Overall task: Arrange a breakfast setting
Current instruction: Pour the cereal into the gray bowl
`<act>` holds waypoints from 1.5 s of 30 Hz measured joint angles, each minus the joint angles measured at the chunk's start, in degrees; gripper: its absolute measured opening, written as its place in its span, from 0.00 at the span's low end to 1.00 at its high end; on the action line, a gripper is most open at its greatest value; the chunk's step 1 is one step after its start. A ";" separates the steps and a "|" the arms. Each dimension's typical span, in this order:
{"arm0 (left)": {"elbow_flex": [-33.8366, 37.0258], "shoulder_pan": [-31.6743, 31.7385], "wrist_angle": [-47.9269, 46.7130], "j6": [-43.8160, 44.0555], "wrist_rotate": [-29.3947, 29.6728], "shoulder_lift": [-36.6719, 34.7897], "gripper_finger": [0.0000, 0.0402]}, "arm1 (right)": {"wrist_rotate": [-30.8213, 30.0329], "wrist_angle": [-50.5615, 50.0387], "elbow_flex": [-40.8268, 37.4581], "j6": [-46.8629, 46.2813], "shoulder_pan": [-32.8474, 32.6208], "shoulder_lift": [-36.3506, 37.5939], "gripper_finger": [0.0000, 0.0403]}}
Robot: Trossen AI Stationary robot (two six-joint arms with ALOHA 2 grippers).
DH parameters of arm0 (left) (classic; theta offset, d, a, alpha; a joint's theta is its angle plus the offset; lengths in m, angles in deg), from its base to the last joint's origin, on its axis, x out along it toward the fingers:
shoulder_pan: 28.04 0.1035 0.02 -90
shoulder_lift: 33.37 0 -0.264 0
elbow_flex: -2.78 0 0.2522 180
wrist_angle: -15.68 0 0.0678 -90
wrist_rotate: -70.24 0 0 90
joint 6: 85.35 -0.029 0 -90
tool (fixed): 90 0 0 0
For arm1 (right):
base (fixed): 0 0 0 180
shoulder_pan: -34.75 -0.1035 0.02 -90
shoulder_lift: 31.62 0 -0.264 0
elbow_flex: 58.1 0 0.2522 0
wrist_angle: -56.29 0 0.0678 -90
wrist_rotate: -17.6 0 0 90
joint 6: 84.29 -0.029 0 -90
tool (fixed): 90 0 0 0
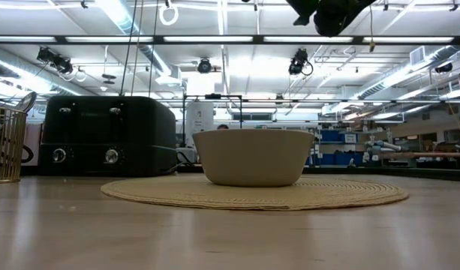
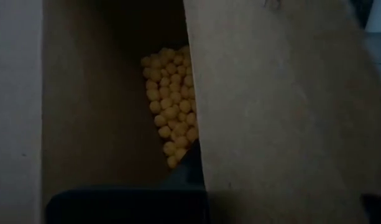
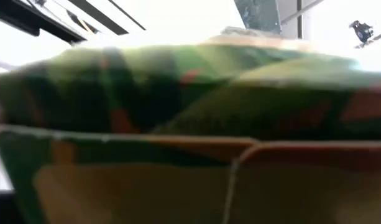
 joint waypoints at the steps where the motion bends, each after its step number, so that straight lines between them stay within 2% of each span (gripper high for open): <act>1: 0.00 0.16 -0.04 0.02 0.00 0.00 0.02 | 0.00 0.02 0.01 -0.09 0.02 0.00 0.76; 4: 0.00 0.34 -0.10 0.00 -0.11 0.07 0.02 | 0.02 0.31 0.02 0.60 -0.03 0.00 0.69; 7: 0.00 0.34 0.47 0.05 -2.16 -0.09 0.07 | 0.23 0.78 0.02 1.02 -0.04 0.00 0.64; 12: 0.11 0.17 3.74 1.15 -4.83 -0.12 0.27 | 1.36 2.31 0.00 1.51 0.59 -0.04 0.63; 17: 0.13 -2.80 10.44 1.21 -6.39 -0.70 0.48 | 3.21 7.75 -2.11 -2.63 2.56 0.09 0.63; 22: 0.11 -6.63 17.33 -1.34 -6.49 -1.17 0.61 | 5.85 11.27 -4.80 -6.44 4.54 1.31 0.63; 28: 0.11 -10.94 23.24 -1.51 -6.58 -1.02 0.64 | 15.76 10.10 -7.73 -10.98 8.67 6.82 0.63; 37: 0.11 -14.58 25.41 0.53 -5.46 3.39 0.64 | 31.98 6.41 -16.80 -18.08 22.51 16.79 0.62; 45: 0.17 -14.73 25.72 6.95 -2.73 8.83 0.64 | 34.48 6.84 -30.81 -16.85 28.47 23.09 0.62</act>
